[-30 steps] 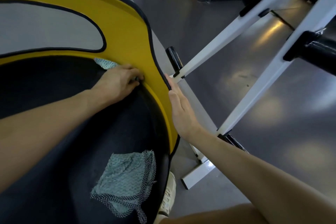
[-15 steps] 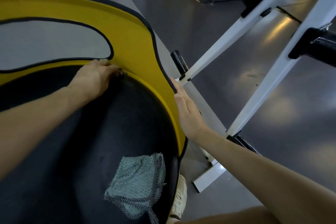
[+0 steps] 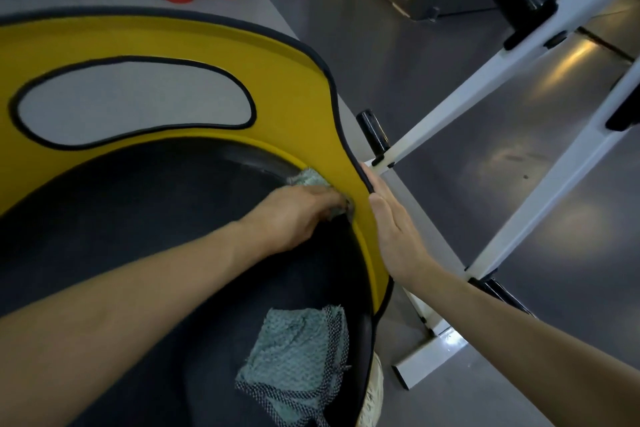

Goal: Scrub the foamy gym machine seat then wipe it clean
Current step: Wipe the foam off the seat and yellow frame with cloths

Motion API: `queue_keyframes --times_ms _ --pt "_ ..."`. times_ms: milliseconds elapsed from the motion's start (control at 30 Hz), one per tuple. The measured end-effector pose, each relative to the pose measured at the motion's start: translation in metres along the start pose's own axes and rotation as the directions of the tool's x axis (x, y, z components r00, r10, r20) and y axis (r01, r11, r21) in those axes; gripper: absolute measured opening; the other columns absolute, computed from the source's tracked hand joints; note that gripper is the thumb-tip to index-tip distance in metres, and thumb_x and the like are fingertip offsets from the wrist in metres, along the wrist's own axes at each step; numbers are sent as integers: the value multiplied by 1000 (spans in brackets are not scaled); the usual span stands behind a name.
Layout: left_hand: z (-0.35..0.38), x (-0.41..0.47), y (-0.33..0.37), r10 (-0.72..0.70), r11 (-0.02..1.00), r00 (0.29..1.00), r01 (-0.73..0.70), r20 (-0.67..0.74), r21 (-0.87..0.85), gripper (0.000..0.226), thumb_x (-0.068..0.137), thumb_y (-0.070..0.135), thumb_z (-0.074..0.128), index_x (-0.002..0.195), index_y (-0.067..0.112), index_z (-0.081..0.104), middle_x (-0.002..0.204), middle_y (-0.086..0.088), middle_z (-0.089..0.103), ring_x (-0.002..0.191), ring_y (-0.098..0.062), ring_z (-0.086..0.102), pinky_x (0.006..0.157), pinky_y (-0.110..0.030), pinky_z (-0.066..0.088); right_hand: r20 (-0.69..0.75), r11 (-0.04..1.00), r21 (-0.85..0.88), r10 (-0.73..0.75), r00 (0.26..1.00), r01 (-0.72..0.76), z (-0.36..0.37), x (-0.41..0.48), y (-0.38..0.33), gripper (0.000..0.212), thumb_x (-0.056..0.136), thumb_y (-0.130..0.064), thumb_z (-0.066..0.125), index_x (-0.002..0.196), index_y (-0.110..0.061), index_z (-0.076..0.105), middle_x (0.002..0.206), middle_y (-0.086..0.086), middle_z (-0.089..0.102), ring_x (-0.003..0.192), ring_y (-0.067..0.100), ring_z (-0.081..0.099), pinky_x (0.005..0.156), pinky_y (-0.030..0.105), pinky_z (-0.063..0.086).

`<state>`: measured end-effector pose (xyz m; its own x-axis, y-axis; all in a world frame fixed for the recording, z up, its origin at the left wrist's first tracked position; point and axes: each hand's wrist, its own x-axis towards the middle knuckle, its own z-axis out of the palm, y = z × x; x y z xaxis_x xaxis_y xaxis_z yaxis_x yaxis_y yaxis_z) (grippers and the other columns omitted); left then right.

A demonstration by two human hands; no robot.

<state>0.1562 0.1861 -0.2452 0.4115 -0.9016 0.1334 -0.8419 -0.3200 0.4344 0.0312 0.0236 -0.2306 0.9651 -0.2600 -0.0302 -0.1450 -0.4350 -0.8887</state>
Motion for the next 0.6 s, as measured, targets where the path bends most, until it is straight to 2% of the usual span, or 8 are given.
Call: queue_keyframes --times_ms 67,133,200,300,433,500,567,600 --pt "-16 4 -26 -128 987 991 132 -45 93 44 95 11 60 133 33 60 131 2 66 112 -28 65 91 -41 55 8 1000 8 20 1000 -20 0 0 1 47 106 -46 19 153 -49 24 157 -35 27 148 -11 17 125 27 13" --pt "-35 7 -53 -326 921 944 330 -56 209 45 99 14 54 138 36 53 130 -5 65 111 -34 65 90 -44 54 13 999 -11 43 999 -42 0 1 1 58 103 -56 16 159 -41 22 164 -23 24 151 -5 16 128 38 12" --pt "-51 4 -75 -491 816 867 491 -81 307 43 100 16 48 139 34 47 121 -13 67 97 -40 66 79 -45 54 19 997 -23 75 997 -74 -1 0 -1 58 101 -58 14 158 -43 18 165 -22 20 151 -5 13 128 37 9" --pt "-58 3 -82 -560 750 814 578 -157 322 26 101 22 46 126 22 52 108 -18 68 88 -42 64 73 -46 53 18 997 -23 68 998 -67 -1 -2 -4 57 102 -53 14 158 -43 18 164 -24 20 149 -9 13 128 34 8" --pt "-48 9 -59 -491 851 863 504 -114 147 21 100 30 55 119 19 56 114 -9 66 99 -34 63 82 -44 52 5 999 -9 41 999 -41 0 1 1 63 101 -58 16 160 -37 20 164 -22 25 150 -7 16 128 40 12" --pt "-40 12 -44 -477 872 864 488 -160 34 17 98 30 61 114 23 60 108 -3 69 96 -28 65 81 -40 51 8 999 -7 34 999 -34 -1 0 1 62 101 -55 17 160 -36 21 164 -20 26 149 -7 17 128 39 13" --pt "-34 21 -25 -569 821 788 528 -235 -218 14 97 31 64 111 27 63 98 5 68 84 -17 64 73 -34 51 2 999 0 35 999 -35 0 0 -1 61 102 -53 18 160 -36 22 163 -19 27 149 -7 18 128 38 14" --pt "-33 28 -16 -662 735 706 544 -253 -405 12 97 32 65 108 29 64 95 7 67 82 -14 64 72 -33 52 -3 999 6 32 999 -32 0 0 -1 61 102 -53 18 160 -36 23 163 -19 28 149 -7 19 128 39 14"
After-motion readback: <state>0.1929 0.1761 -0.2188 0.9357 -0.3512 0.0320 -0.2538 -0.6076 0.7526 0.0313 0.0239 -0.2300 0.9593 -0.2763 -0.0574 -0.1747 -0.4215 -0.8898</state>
